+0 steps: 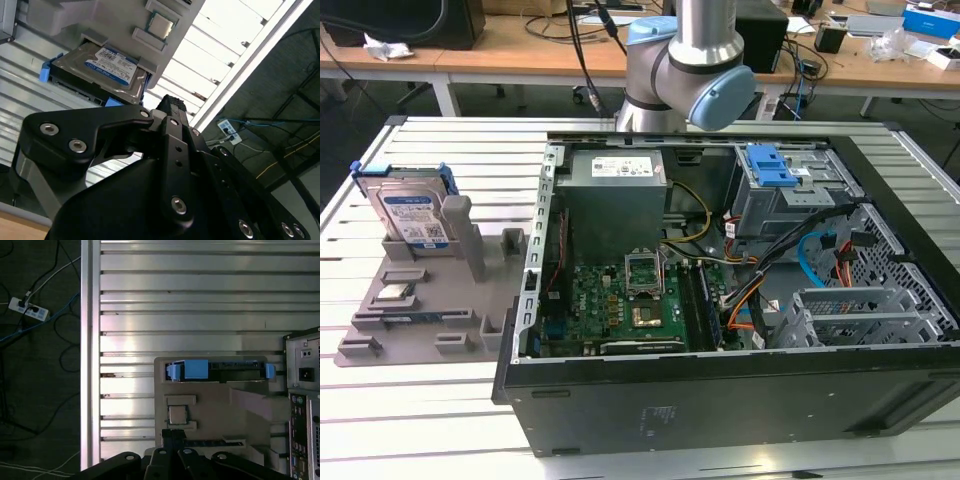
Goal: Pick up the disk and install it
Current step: 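Pick up the disk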
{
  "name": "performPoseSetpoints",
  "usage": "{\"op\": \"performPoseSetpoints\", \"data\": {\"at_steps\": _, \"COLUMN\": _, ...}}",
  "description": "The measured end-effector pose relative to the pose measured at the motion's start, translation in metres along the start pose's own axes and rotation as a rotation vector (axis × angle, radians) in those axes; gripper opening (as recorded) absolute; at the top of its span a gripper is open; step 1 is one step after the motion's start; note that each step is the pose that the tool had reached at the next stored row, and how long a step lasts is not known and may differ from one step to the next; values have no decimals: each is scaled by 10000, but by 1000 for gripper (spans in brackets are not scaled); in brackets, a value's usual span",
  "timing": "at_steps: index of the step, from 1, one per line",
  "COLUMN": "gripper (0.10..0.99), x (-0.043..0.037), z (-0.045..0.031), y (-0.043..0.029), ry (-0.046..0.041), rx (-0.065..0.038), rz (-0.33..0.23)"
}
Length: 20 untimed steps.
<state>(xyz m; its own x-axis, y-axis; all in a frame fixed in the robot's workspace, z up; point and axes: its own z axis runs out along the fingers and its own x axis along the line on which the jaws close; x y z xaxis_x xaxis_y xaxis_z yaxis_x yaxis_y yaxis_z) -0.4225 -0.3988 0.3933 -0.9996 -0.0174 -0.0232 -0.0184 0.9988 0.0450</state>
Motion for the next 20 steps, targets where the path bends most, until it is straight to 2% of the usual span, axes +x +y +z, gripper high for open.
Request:
{"op": "performPoseSetpoints", "data": {"at_steps": 6, "gripper": 106, "x": 0, "z": 0, "y": 0, "ry": 50, "rx": 32, "rz": -1116}}
{"op": "performPoseSetpoints", "data": {"at_steps": 10, "gripper": 106, "x": 0, "z": 0, "y": 0, "ry": 95, "rx": 7, "rz": -2178}}
{"op": "performPoseSetpoints", "data": {"at_steps": 20, "gripper": 106, "x": 0, "z": 0, "y": 0, "ry": 140, "rx": -19, "rz": -3257}}
